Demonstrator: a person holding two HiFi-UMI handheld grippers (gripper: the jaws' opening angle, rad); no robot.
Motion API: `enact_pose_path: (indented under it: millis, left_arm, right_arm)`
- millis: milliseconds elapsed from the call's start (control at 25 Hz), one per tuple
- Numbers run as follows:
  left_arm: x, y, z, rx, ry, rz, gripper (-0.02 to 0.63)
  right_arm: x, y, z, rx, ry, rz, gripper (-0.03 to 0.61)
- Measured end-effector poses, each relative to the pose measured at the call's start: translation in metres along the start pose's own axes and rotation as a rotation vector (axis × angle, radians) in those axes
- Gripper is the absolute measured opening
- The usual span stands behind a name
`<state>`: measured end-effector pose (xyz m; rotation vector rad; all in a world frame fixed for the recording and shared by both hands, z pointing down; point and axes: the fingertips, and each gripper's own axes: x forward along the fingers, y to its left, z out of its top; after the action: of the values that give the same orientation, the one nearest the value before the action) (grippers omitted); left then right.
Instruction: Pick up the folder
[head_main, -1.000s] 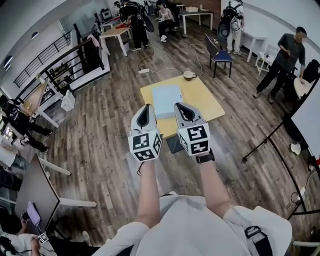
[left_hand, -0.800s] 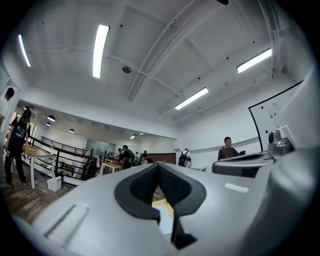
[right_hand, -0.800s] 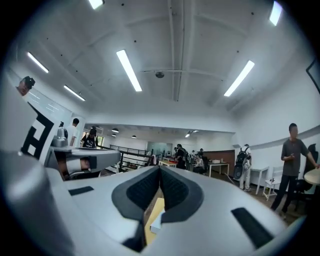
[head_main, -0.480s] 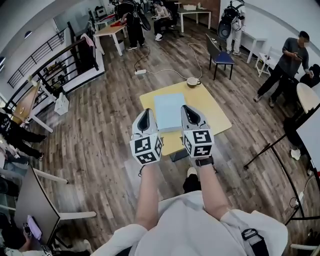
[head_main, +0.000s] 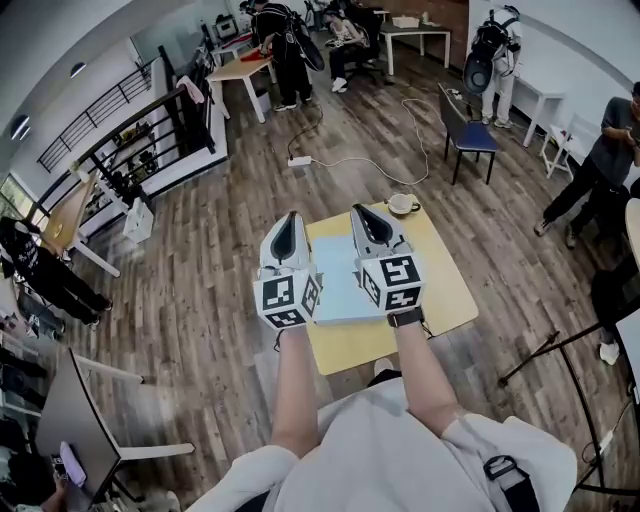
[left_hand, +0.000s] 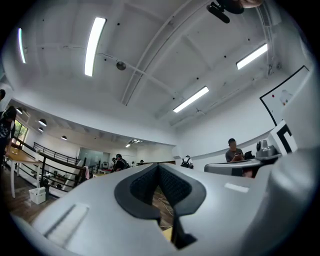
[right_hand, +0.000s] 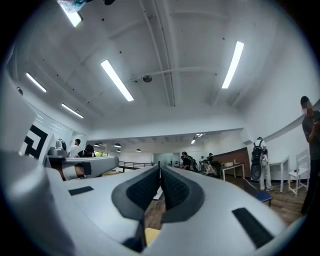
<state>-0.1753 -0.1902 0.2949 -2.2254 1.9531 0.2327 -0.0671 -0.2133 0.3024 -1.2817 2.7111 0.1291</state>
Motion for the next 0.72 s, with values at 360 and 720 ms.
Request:
enact_pose_path:
  millis: [360, 720]
  left_arm:
    - [0.097, -0.018, -0.038, -0.014, 0.008, -0.028, 0.008]
    - [0.138, 0.037, -0.118, -0.021, 0.193, -0.002, 0.008]
  right_arm:
    - [0.072, -0.080, -0.055, 0.069, 0.101, 0.059, 0.009]
    - [0.126, -0.109, -0.132, 0.152, 0.236, 0.028, 0.009]
